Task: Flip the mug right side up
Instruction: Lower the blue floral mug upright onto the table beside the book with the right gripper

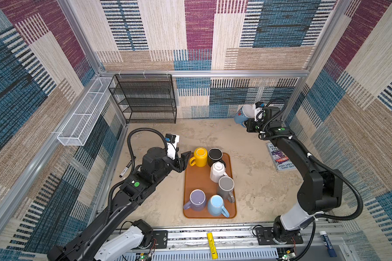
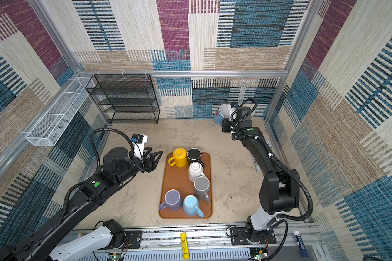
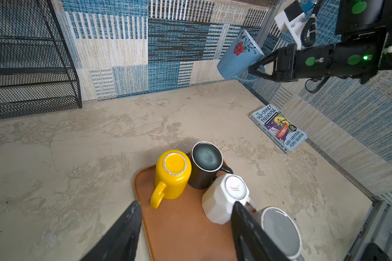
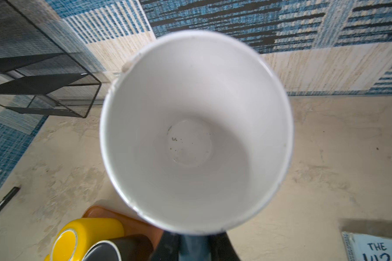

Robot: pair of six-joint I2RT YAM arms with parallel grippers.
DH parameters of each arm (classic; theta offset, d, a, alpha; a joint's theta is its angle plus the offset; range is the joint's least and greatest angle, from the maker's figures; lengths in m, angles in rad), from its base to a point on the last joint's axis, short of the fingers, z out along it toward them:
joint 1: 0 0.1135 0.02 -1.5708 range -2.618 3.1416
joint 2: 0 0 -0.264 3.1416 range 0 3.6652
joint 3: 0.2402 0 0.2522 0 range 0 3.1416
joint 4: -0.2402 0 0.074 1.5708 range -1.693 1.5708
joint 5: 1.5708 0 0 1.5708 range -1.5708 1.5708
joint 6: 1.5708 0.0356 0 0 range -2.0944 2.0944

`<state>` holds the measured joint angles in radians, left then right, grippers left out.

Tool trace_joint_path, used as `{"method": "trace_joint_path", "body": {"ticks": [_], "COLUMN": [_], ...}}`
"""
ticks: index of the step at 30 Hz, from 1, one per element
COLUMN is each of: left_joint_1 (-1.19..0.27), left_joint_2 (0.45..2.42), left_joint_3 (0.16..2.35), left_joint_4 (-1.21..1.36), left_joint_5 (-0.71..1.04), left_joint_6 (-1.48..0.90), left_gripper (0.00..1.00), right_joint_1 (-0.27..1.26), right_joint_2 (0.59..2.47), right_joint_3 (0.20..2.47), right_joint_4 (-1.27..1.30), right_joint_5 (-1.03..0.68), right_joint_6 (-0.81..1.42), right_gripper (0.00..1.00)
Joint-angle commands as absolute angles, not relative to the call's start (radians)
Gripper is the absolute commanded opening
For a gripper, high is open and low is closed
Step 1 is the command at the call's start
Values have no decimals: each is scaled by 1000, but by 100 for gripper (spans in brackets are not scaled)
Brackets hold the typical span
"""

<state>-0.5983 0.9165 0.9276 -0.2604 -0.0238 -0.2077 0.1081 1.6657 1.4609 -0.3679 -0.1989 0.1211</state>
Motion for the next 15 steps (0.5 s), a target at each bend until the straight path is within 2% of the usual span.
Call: {"method": "trace_joint_path", "body": {"ticks": [1,15], "left_joint_1": [-598,-592], "left_joint_2": [914,968], "left_joint_3": [943,980], "left_joint_4": [-294,-342], "left_joint_5": [-59,-47], "left_joint_6": [-182,-188], "left_gripper": [64,63], "right_joint_1": [87,16], "right_joint_2": [1717,2028], "right_joint_3": [1519,1820], "right_joint_4": [-417,-638], "right_joint_5": [-134,12], "right_joint_6": [62,-12], "right_gripper": [0,0]}}
